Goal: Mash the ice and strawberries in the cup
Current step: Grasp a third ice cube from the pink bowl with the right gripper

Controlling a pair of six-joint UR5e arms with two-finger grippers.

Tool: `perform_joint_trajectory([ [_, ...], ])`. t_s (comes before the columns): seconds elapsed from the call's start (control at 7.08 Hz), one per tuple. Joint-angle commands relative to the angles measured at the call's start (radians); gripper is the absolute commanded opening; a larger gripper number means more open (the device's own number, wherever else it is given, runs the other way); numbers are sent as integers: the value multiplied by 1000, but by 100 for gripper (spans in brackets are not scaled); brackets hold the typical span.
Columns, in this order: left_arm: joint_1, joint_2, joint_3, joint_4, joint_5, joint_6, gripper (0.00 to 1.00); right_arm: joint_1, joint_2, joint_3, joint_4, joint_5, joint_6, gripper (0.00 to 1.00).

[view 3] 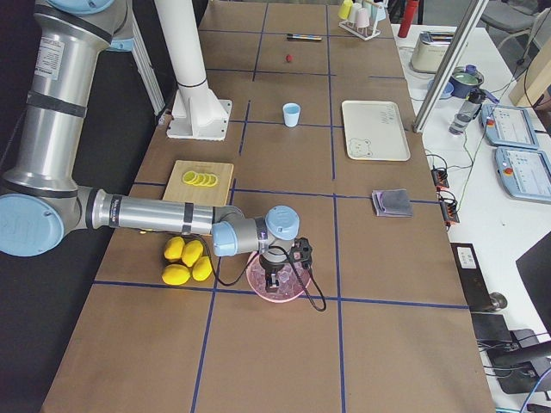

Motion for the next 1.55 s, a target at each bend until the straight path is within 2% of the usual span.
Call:
perform_joint_trajectory([
  [0.0,0,0,0,0,1,0,100,-1,0,-2,0,-1,0,44],
  [0.28,0,0,0,0,0,0,100,-1,0,-2,0,0,0,19],
  [0.42,0,0,0,0,0,0,100,-1,2,3,2,2,-1,2],
  [0.71,0,0,0,0,0,0,100,-1,2,26,3,3,0,0],
  [0.99,0,0,0,0,0,0,100,5,-3,178,-15,14,29,0],
  [1.27,0,0,0,0,0,0,100,-4,44,285,-9,34,310,0],
  [1.41,0,0,0,0,0,0,100,-47,120,303,-8,104,474,0],
])
